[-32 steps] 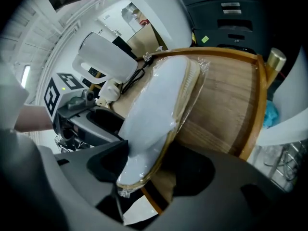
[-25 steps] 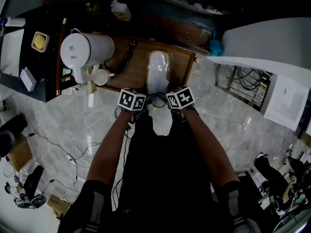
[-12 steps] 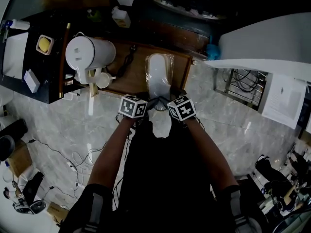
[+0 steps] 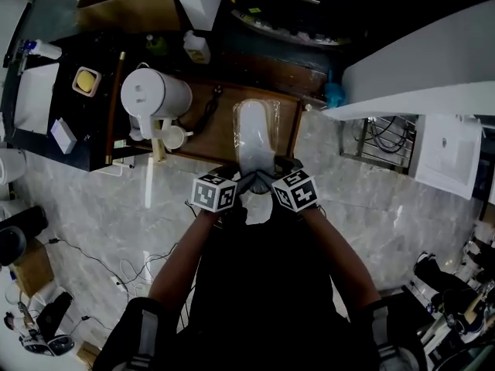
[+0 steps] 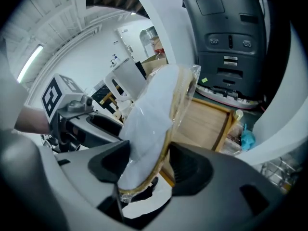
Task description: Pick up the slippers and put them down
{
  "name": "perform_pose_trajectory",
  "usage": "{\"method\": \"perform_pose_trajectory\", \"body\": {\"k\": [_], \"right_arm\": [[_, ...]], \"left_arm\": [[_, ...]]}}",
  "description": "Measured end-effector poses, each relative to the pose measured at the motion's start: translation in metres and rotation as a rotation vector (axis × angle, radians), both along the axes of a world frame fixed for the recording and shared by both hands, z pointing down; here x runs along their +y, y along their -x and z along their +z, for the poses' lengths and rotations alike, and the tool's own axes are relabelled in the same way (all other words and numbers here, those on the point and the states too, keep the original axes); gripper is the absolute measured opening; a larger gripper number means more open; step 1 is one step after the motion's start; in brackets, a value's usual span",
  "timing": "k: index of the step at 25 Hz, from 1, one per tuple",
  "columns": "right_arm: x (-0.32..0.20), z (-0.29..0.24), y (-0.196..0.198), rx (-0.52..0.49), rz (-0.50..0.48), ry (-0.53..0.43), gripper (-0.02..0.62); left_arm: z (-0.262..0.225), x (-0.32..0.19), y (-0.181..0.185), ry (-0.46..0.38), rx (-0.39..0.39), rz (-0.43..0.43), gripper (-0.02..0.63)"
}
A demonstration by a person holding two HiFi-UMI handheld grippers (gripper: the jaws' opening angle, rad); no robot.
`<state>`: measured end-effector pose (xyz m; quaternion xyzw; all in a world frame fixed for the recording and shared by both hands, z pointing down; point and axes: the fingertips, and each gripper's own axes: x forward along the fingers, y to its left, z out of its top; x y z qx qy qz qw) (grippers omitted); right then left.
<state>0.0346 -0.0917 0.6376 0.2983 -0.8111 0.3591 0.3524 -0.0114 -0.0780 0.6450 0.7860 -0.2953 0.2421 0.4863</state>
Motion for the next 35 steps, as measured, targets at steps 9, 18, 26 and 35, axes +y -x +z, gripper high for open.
{"method": "perform_pose_trajectory", "body": {"k": [9,18,26,35], "right_arm": [[0.038,-0.05,0.001,-0.054,0.11,-0.023,0.264],[0.046,-0.086,0.013,-0.084,0.13,-0.101,0.264],[0.049,-0.119,0.024,-0.124,0.147,-0.174,0.264],[0.061,-0.132,0.034,-0.143,0.18,-0.234,0.263]], "left_arm": [[-0.051,0.032,0.002,-0.052,0.055,0.059,0.233],[-0.089,0.038,0.015,-0.143,0.059,0.112,0.233],[-0.124,0.038,0.026,-0.228,0.073,0.12,0.233],[-0.138,0.048,0.038,-0.322,0.033,0.159,0.232]]}}
